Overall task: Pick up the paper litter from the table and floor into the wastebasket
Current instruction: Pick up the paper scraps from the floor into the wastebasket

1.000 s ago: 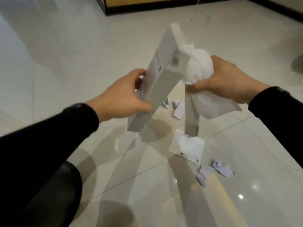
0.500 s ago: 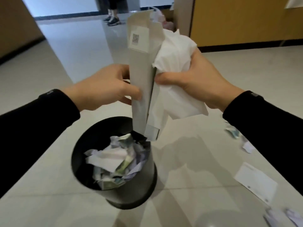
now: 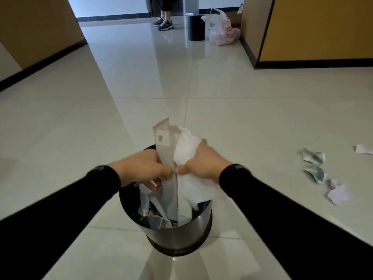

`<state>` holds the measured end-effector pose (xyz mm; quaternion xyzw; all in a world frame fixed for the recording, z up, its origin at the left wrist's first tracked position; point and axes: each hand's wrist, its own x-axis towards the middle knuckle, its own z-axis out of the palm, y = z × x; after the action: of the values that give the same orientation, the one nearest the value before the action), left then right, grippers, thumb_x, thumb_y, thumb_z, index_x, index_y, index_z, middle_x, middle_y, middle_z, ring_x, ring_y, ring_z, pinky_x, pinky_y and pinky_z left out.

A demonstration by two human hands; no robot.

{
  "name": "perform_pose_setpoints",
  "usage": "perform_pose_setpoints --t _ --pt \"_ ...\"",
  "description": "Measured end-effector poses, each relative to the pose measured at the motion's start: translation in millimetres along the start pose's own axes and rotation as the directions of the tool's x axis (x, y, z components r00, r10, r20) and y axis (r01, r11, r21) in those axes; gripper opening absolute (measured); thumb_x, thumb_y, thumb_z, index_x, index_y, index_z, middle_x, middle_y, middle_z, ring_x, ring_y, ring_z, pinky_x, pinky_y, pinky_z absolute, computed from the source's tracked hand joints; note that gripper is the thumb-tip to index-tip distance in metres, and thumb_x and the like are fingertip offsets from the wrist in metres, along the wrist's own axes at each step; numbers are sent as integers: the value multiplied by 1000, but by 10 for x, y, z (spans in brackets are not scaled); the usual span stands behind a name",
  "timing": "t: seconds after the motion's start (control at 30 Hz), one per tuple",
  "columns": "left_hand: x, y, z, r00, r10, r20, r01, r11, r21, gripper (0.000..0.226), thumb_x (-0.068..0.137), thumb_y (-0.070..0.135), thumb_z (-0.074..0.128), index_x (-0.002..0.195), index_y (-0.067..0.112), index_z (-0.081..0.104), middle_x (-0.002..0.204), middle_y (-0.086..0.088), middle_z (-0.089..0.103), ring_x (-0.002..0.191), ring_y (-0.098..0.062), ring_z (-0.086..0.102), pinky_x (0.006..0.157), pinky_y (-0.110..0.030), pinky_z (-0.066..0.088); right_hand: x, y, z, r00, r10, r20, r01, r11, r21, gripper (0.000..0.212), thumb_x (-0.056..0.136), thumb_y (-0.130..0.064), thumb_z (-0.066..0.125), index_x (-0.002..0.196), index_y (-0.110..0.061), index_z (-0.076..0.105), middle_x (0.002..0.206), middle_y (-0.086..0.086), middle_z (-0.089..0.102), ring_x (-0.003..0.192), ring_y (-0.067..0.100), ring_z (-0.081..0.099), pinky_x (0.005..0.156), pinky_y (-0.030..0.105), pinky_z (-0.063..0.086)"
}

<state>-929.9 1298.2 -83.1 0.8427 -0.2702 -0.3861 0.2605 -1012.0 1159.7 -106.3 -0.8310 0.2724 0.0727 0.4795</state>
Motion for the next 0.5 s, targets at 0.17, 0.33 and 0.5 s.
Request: perform_pose_setpoints --t 0.17,0.33,0.5 --pt "-34 72 -67 972 -232 -36 233 937 262 30 85 30 51 73 6 64 54 -11 70 45 -24 66 42 -24 52 3 -146 84 999 -43 -13 43 999 -13 128 65 -42 81 149 -6 -8 150 15 35 129 29 43 102 33 42" --pt "-167 603 -418 989 -99 -109 140 867 478 32 87 23 43 70 4 62 47 -4 69 31 -14 56 34 -18 42 -164 -285 -452 993 -110 -49 110 994 5 74 63 -53 77 120 -10 55 108 -2 64 76 8 56 59 8 41" --pt "46 1293 -266 887 407 -218 -256 826 502 25 79 27 49 69 14 67 57 6 73 36 -10 58 44 -20 42 -357 112 -1211 972 12 -233 -39 993 -111 59 81 -37 68 131 -7 53 122 12 65 106 22 64 93 31 48"
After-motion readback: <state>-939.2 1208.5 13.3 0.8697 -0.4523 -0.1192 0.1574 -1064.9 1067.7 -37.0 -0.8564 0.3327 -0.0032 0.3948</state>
